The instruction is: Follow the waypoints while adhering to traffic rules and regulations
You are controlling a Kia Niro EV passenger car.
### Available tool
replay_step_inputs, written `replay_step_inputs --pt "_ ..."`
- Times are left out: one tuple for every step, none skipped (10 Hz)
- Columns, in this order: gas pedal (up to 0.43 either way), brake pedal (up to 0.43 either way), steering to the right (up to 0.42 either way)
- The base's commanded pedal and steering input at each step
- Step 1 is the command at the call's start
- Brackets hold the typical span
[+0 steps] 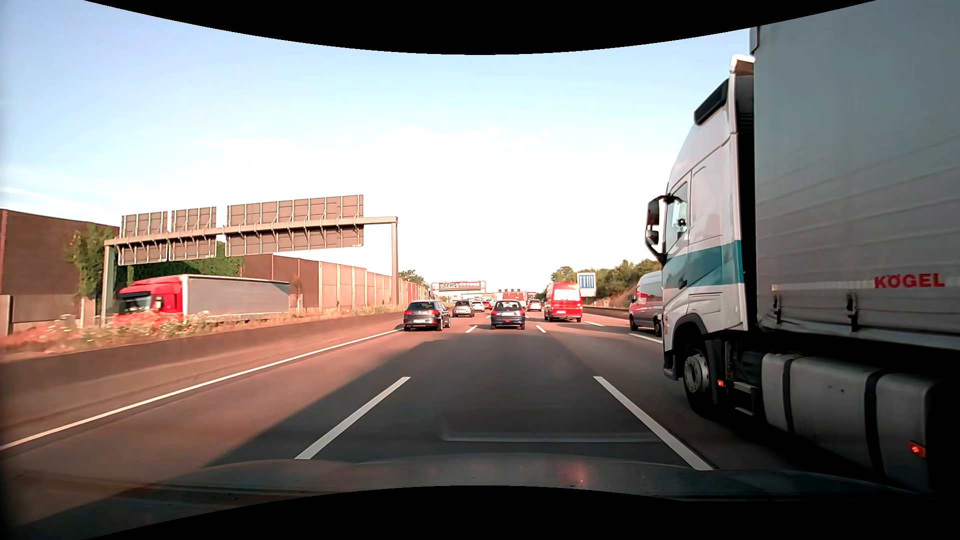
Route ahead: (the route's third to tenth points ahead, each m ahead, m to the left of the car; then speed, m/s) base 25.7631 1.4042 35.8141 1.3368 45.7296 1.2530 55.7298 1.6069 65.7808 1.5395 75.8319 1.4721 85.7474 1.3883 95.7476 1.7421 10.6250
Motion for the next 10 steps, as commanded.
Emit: replay_step_inputs --pt "0.138 0.0 -0.008" --pt "0.138 0.0 -0.008" --pt "0.138 0.0 -0.008" --pt "0.138 0.0 -0.008" --pt "0.138 0.0 -0.008" --pt "0.138 0.0 -0.008" --pt "0.138 0.0 -0.008" --pt "0.138 0.0 -0.008" --pt "0.138 0.0 -0.008" --pt "0.138 0.0 -0.007"
